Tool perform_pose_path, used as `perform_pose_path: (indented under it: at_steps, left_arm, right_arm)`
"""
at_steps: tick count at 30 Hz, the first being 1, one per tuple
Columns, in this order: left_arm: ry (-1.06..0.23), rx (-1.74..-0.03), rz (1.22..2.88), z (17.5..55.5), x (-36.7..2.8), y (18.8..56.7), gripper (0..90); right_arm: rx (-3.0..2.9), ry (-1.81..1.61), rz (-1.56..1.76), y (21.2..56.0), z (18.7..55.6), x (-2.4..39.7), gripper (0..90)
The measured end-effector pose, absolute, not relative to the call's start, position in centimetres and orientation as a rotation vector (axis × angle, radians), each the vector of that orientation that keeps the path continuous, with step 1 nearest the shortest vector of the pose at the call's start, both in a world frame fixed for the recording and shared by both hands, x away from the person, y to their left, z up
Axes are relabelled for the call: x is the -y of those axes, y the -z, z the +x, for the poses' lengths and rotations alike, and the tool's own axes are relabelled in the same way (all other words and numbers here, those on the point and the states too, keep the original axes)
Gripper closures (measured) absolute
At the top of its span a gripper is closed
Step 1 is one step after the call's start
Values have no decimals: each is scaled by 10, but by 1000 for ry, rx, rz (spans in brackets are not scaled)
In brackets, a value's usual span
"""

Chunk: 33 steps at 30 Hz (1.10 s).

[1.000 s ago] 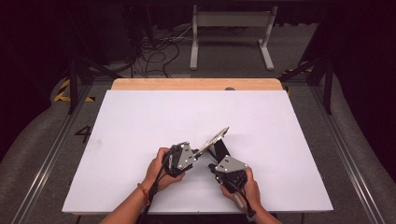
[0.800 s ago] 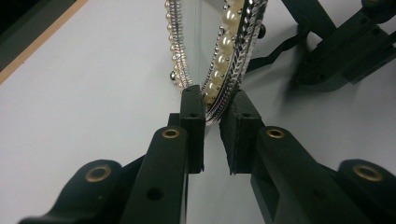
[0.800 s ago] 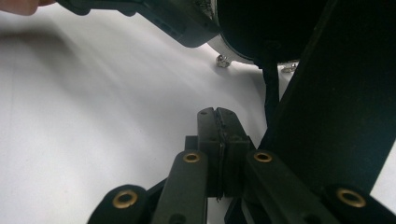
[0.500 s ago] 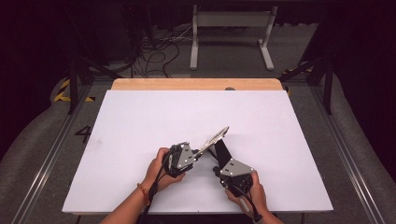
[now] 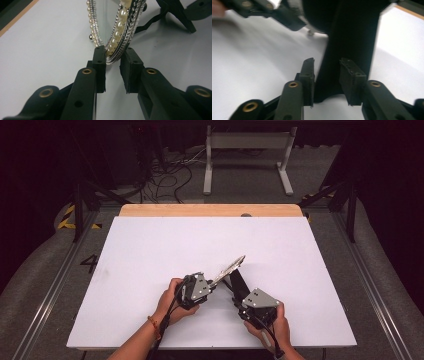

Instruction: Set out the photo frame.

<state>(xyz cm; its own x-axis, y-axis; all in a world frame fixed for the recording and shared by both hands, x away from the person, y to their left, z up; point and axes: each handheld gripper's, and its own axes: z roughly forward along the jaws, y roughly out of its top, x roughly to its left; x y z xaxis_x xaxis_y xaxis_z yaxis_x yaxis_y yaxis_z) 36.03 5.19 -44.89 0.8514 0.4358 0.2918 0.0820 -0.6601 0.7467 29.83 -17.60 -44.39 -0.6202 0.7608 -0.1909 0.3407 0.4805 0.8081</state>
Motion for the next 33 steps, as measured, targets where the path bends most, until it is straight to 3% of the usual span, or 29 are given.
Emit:
perform_pose_path:
  at_steps: [7,10,15,33]
  left_arm:
    - [-583,-388,2251,363,-50,451,699]
    - [-590,-385,2256,364,-48,452,738]
    - [-630,-365,2270,363,-47,452,782]
    - [-672,-337,2284,347,-40,451,772]
  right_arm:
    - [-2173,-1001,945,447,305,176,469]
    - [-2177,-999,959,448,306,177,450]
    - [-2174,-1003,968,449,307,177,450]
    - [-2198,-1006,993,446,313,193,467]
